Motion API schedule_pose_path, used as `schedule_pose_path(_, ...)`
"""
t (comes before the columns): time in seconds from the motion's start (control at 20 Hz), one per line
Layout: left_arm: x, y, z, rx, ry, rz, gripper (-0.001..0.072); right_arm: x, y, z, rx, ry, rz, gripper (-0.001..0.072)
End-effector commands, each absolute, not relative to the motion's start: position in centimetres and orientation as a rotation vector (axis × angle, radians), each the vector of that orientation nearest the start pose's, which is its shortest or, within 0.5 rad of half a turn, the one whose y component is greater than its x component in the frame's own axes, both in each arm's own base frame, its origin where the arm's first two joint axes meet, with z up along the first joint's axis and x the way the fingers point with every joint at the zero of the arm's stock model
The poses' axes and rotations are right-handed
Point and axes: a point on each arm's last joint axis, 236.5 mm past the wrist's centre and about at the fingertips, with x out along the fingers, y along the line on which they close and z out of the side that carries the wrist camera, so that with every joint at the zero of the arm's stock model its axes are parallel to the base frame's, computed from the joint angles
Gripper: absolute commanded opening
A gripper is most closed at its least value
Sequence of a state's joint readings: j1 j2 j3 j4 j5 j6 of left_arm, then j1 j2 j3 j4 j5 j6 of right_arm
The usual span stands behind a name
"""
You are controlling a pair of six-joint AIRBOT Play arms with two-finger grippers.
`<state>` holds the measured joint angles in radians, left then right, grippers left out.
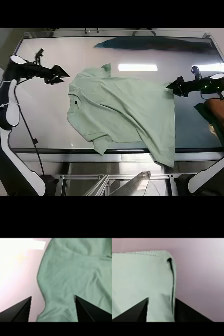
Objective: Fold the shirts.
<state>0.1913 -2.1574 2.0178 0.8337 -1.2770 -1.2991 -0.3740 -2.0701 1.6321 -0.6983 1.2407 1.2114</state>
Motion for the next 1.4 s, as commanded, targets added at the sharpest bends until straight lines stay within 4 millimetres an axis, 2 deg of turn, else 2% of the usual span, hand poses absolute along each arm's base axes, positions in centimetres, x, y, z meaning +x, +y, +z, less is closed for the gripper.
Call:
schedule_pose_path(0.0, 58.0, -6.6, -9.7, -0.556, 1.212, -0.428, 0.0576, 50.3, -0.7, -11.2, 0.866, 1.299, 0.376, 0.0418)
schedule_pose_path(0.05, 57.8, -7.1, -10.1, -0.556, 1.222, -0.431, 0.0575, 50.1, -0.5, -11.2, 0.867, 1.309, 0.387, 0.0418)
schedule_pose_path(0.1, 57.5, -7.5, -10.2, -0.554, 1.235, -0.440, 0.0545, 50.0, -0.4, -11.1, 0.867, 1.314, 0.391, 0.0418)
schedule_pose_path(0.15, 57.2, -7.7, -10.2, -0.552, 1.245, -0.448, 0.0427, 49.9, -0.4, -11.1, 0.868, 1.316, 0.393, 0.0418)
schedule_pose_path(0.2, 57.2, -7.8, -10.1, -0.553, 1.246, -0.452, 0.0340, 49.9, -0.4, -11.1, 0.868, 1.316, 0.393, 0.0411)
schedule_pose_path(0.25, 57.2, -7.9, -10.0, -0.549, 1.247, -0.456, 0.0324, 49.8, -0.3, -11.1, 0.869, 1.321, 0.398, 0.0272)
schedule_pose_path(0.3, 57.2, -8.0, -9.9, -0.550, 1.244, -0.458, 0.0192, 49.7, -0.3, -11.0, 0.869, 1.323, 0.401, 0.0225)
schedule_pose_path(0.35, 57.3, -7.9, -9.8, -0.549, 1.243, -0.457, 0.0057, 49.7, -0.3, -11.0, 0.870, 1.323, 0.401, 0.0224)
schedule_pose_path(0.4, 57.2, -7.9, -9.9, -0.549, 1.244, -0.457, 0.0015, 49.8, -0.2, -11.0, 0.874, 1.320, 0.403, 0.0219)
schedule_pose_path(0.45, 57.2, -7.9, -9.8, -0.550, 1.244, -0.457, 0.0016, 49.8, -0.1, -10.8, 0.882, 1.317, 0.410, 0.0074)
schedule_pose_path(0.5, 57.2, -7.9, -9.8, -0.550, 1.243, -0.458, 0.0016, 50.0, 0.1, -10.5, 0.886, 1.305, 0.425, 0.0019)
schedule_pose_path(0.6, 57.3, -7.9, -9.1, -0.544, 1.233, -0.461, 0.0016, 50.3, 0.4, -9.9, 0.905, 1.286, 0.440, 0.0018)
schedule_pose_path(0.7, 57.7, -7.2, -6.9, -0.533, 1.194, -0.456, 0.0014, 50.8, 0.3, -8.6, 0.894, 1.250, 0.455, 0.0018)
schedule_pose_path(0.85, 58.1, -5.1, -1.2, -0.499, 1.094, -0.451, 0.0015, 51.6, -0.6, -4.1, 0.852, 1.144, 0.482, 0.0017)
schedule_pose_path(1.0, 56.8, -3.0, 6.4, -0.422, 0.985, -0.472, 0.0015, 51.9, -2.0, 3.1, 0.735, 0.984, 0.514, 0.0017)
schedule_pose_path(1.1, 54.5, -2.7, 11.7, -0.370, 0.940, -0.498, 0.0015, 51.3, -2.3, 9.9, 0.659, 0.849, 0.542, 0.0017)
schedule_pose_path(1.25, 48.8, -4.4, 19.3, -0.249, 0.899, -0.581, 0.0015, 47.6, -0.8, 18.9, 0.493, 0.720, 0.586, 0.0017)
schedule_pose_path(1.35, 46.2, -5.5, 24.6, -0.173, 0.796, -0.592, 0.0015, 45.1, 0.5, 24.1, 0.396, 0.629, 0.597, 0.0017)
